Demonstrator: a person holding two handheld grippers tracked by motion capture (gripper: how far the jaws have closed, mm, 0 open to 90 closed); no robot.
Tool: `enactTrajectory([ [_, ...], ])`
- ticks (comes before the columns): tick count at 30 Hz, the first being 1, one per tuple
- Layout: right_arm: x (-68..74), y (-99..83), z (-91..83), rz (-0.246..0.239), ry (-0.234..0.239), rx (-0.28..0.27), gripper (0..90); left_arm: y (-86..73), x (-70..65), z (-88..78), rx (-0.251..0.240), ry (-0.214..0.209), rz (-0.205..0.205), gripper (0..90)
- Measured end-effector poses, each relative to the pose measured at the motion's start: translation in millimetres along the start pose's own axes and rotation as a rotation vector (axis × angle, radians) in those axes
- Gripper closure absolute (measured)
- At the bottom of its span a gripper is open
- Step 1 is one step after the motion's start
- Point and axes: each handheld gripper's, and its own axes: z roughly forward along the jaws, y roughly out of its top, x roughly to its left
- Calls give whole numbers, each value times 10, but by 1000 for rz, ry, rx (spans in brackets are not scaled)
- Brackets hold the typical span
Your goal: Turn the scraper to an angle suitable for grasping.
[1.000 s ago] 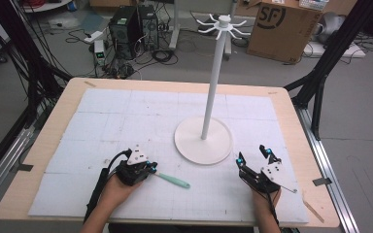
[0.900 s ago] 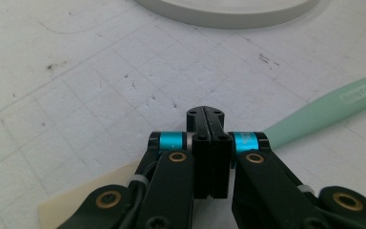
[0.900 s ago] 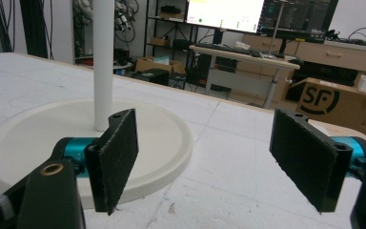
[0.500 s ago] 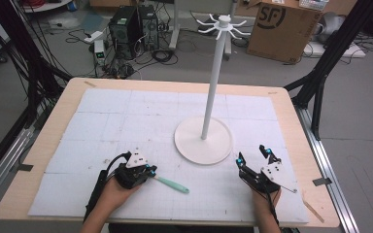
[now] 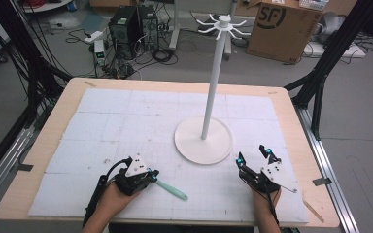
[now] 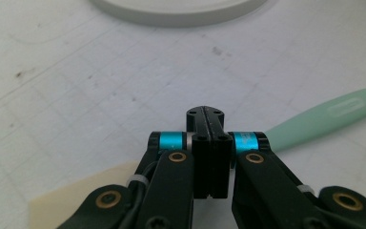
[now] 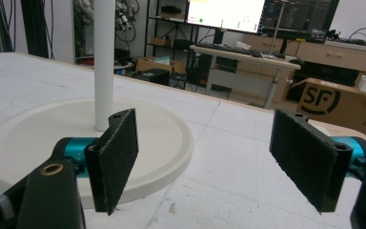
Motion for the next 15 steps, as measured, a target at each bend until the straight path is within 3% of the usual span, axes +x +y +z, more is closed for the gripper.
enactTrajectory([
  [2,0,0,0,0,0,0,245,14,-58,-9,-14,-33,9,900],
  [6,-1,0,0,0,0,1,245,19,-169,7,-12,-126,75,900],
  [12,-3,0,-1,0,1,1,245,-1,-240,34,19,-201,122,900],
  [15,-3,0,1,1,1,0,245,-3,-251,35,24,-215,132,900],
])
